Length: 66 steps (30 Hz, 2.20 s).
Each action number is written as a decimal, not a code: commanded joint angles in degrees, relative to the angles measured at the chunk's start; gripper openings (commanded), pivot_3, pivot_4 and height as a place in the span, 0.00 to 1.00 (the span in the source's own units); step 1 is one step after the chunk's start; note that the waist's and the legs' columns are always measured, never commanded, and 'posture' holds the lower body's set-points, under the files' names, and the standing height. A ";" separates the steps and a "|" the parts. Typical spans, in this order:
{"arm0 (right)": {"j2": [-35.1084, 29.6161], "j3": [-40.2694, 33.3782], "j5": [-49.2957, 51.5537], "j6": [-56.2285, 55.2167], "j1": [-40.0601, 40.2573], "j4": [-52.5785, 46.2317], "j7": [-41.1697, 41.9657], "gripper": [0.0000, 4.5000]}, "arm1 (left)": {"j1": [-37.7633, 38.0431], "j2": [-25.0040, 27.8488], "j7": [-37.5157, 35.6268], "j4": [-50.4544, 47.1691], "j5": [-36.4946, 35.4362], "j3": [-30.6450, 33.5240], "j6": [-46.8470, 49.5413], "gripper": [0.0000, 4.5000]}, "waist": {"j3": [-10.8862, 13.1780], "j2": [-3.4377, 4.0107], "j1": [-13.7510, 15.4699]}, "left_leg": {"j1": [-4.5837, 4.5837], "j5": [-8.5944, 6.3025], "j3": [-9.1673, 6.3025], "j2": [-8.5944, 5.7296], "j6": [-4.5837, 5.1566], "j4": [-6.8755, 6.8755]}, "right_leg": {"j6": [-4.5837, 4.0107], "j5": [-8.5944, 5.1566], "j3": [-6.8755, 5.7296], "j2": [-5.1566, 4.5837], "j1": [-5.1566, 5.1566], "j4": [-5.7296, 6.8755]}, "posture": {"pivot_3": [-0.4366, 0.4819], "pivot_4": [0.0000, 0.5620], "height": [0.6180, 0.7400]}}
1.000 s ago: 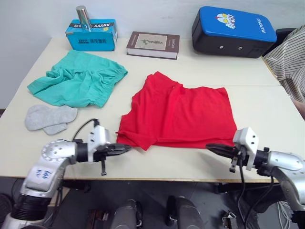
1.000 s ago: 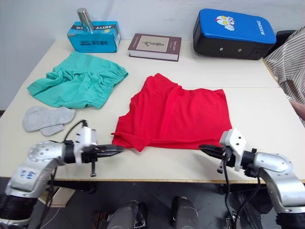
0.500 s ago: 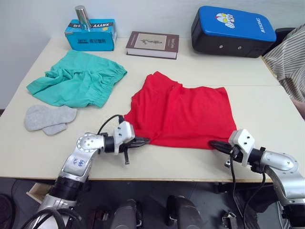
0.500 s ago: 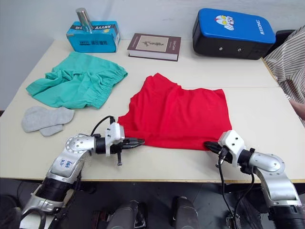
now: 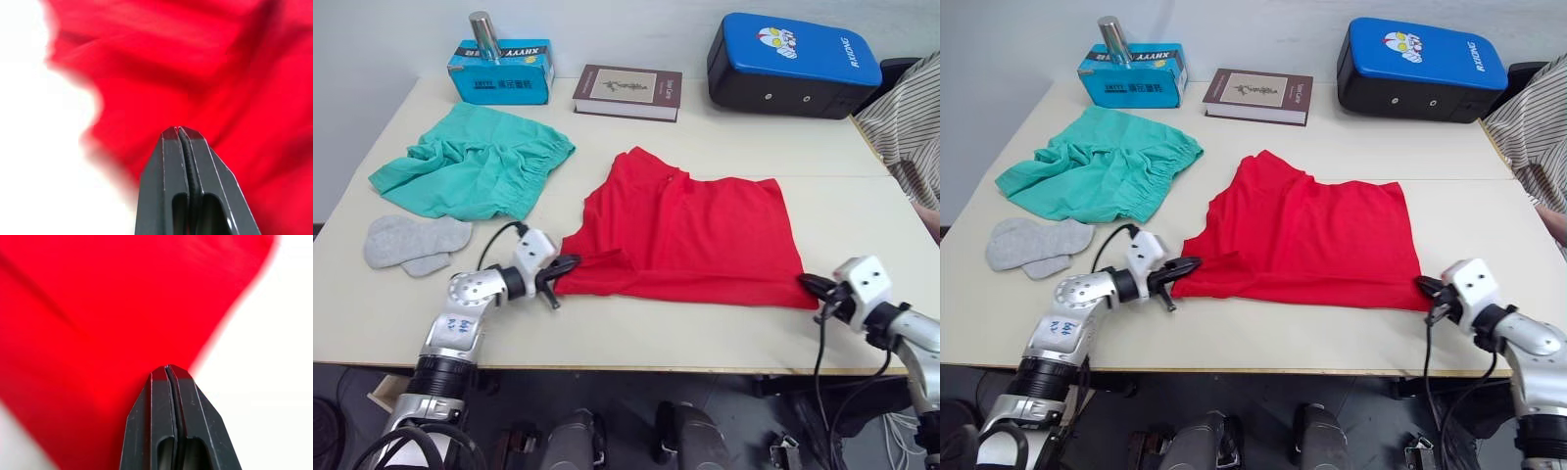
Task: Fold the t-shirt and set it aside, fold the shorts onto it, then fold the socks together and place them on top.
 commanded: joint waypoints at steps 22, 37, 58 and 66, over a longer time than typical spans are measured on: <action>2.23 4.73 2.04 -0.75 6.19 -12.18 6.72 0.00 | 4.77 0.13 -5.45 -8.70 1.39 -6.60 1.68 0.01 | -0.02 0.00 -0.06 | 0.02 -0.08 -0.04 0.00 -0.01 -0.08 | 0.03 0.09 0.00 0.01 0.06 -0.12 | 0.48 0.27 1.00; -7.88 -0.25 4.81 -7.51 6.72 -8.04 17.64 0.28 | 10.22 12.72 -19.77 -10.10 -6.72 3.13 -5.77 0.14 | -0.05 -0.04 -0.08 | 0.38 -0.21 0.02 0.15 -0.12 -0.21 | -0.09 0.01 0.02 -0.19 0.28 -0.23 | 0.48 0.27 1.00; -9.91 10.03 -7.89 -19.97 -2.79 5.11 15.29 0.00 | -0.25 9.59 -13.24 1.02 10.18 -8.80 -17.50 0.12 | -0.10 -0.13 -0.16 | 0.53 -0.24 0.12 0.16 -0.12 -0.21 | -0.08 0.02 0.04 -0.17 0.37 -0.22 | 0.48 0.27 1.00; -11.45 9.47 -5.36 -25.03 -2.68 9.22 19.92 0.00 | 1.68 13.62 -20.21 -0.32 3.52 -5.62 -18.14 0.00 | -0.10 -0.12 -0.25 | 0.53 -0.25 0.12 0.18 -0.14 -0.23 | -0.12 0.00 0.03 -0.17 0.35 -0.20 | 0.48 0.27 1.00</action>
